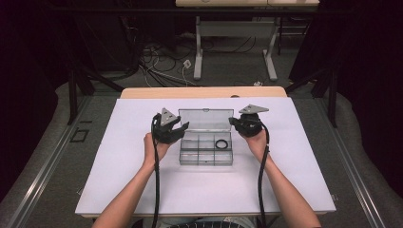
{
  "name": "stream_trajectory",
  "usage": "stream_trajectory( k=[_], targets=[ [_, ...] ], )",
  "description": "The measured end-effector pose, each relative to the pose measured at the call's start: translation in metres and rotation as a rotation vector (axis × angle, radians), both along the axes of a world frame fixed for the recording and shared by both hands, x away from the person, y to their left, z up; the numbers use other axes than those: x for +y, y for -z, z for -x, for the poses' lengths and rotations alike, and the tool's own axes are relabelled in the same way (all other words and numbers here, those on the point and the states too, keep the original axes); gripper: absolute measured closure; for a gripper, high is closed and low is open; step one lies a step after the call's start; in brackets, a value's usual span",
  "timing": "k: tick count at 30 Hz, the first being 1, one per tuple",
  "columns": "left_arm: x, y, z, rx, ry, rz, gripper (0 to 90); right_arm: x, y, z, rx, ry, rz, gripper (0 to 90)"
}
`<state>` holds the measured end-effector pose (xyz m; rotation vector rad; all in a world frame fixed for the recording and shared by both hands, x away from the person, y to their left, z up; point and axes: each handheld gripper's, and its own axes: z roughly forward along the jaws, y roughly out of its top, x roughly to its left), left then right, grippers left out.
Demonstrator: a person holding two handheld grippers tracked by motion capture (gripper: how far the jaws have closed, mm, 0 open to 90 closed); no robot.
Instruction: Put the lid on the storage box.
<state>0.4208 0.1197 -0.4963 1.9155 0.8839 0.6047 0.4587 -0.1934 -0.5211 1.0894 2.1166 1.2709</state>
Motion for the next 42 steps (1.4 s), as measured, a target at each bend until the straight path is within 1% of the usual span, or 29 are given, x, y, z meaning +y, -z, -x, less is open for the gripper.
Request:
stream_trajectory(
  k=[1,3,6,9,12,13,14,15,16,19,21,23,24,25,26,29,30,31,32,33,34,35,36,38,39,40,41,42],
  targets=[
    [0.001,0.000,0.000,0.003,0.004,-0.002,62.0,0.000,0.000,0.001,-0.006,-0.007,0.014,90.0],
    [0.003,0.000,-0.001,0.013,0.011,0.006,64.2,0.000,-0.001,0.003,-0.004,-0.013,0.025,90.0],
    [0.003,0.001,0.000,0.015,0.027,0.012,68.2,-0.001,-0.005,0.008,-0.010,-0.017,0.040,90.0],
    [0.001,0.001,0.003,0.005,0.024,-0.015,69.6,-0.005,-0.011,0.013,-0.012,-0.020,0.044,89.9],
    [0.006,0.002,0.003,0.014,0.031,-0.004,73.0,-0.011,-0.018,0.021,-0.014,-0.036,0.053,81.6],
    [0.007,0.002,0.004,0.022,0.034,0.006,73.4,-0.014,-0.020,0.023,-0.012,-0.049,0.061,78.5],
    [0.008,0.002,0.004,0.025,0.039,0.007,73.3,-0.015,-0.022,0.027,-0.006,-0.052,0.081,76.3],
    [0.008,0.002,0.004,0.026,0.044,0.002,73.3,-0.017,-0.024,0.029,-0.012,-0.056,0.103,74.9],
    [0.008,0.002,0.006,0.027,0.046,0.000,73.1,-0.018,-0.025,0.032,-0.004,-0.063,0.118,73.4],
    [0.008,0.001,0.009,0.024,0.057,-0.018,72.5,-0.019,-0.028,0.041,0.009,-0.089,0.132,69.1],
    [0.008,0.001,0.012,0.023,0.067,-0.034,72.4,-0.019,-0.030,0.047,0.005,-0.105,0.140,65.6],
    [0.009,0.001,0.014,0.026,0.076,-0.034,72.4,-0.017,-0.032,0.053,-0.002,-0.110,0.137,63.0],
    [0.010,0.001,0.015,0.030,0.081,-0.038,72.4,-0.016,-0.033,0.055,-0.006,-0.114,0.139,62.4],
    [0.010,0.001,0.016,0.025,0.084,-0.042,72.4,-0.014,-0.034,0.057,-0.013,-0.106,0.125,62.5],
    [0.010,0.000,0.017,0.026,0.085,-0.042,72.4,-0.013,-0.036,0.058,-0.020,-0.114,0.125,62.7],
    [0.010,0.000,0.019,0.033,0.093,-0.046,72.2,-0.009,-0.036,0.060,-0.017,-0.127,0.125,65.6],
    [0.011,-0.001,0.020,0.041,0.104,-0.053,72.0,-0.007,-0.036,0.061,-0.016,-0.136,0.132,66.6],
    [0.012,-0.001,0.021,0.045,0.108,-0.052,71.4,-0.006,-0.035,0.062,-0.015,-0.133,0.136,67.7],
    [0.013,-0.001,0.022,0.054,0.126,-0.057,70.5,-0.005,-0.034,0.062,-0.017,-0.140,0.135,68.6],
    [0.013,-0.001,0.024,0.072,0.140,-0.068,69.4,-0.004,-0.034,0.064,-0.009,-0.145,0.139,69.7],
    [0.014,-0.001,0.026,0.076,0.147,-0.073,68.0,-0.003,-0.033,0.065,-0.008,-0.149,0.146,70.2],
    [0.014,-0.001,0.028,0.078,0.151,-0.091,67.3,-0.003,-0.032,0.067,-0.004,-0.155,0.150,70.3],
    [0.015,-0.001,0.030,0.094,0.159,-0.111,65.1,-0.002,-0.031,0.069,0.003,-0.166,0.163,70.5],
    [0.017,0.000,0.035,0.109,0.166,-0.151,59.9,-0.002,-0.029,0.073,0.024,-0.181,0.180,70.7],
    [0.019,0.000,0.039,0.120,0.168,-0.171,56.7,-0.002,-0.028,0.076,0.030,-0.187,0.190,70.6],
    [0.022,0.000,0.041,0.139,0.170,-0.187,50.3,-0.003,-0.027,0.077,0.038,-0.199,0.200,69.5],
    [0.025,0.000,0.044,0.162,0.167,-0.210,43.2,-0.004,-0.027,0.080,0.072,-0.211,0.217,67.3],
    [0.028,0.001,0.047,0.176,0.165,-0.218,37.7,-0.005,-0.025,0.083,0.085,-0.218,0.228,63.4]
  ],
)
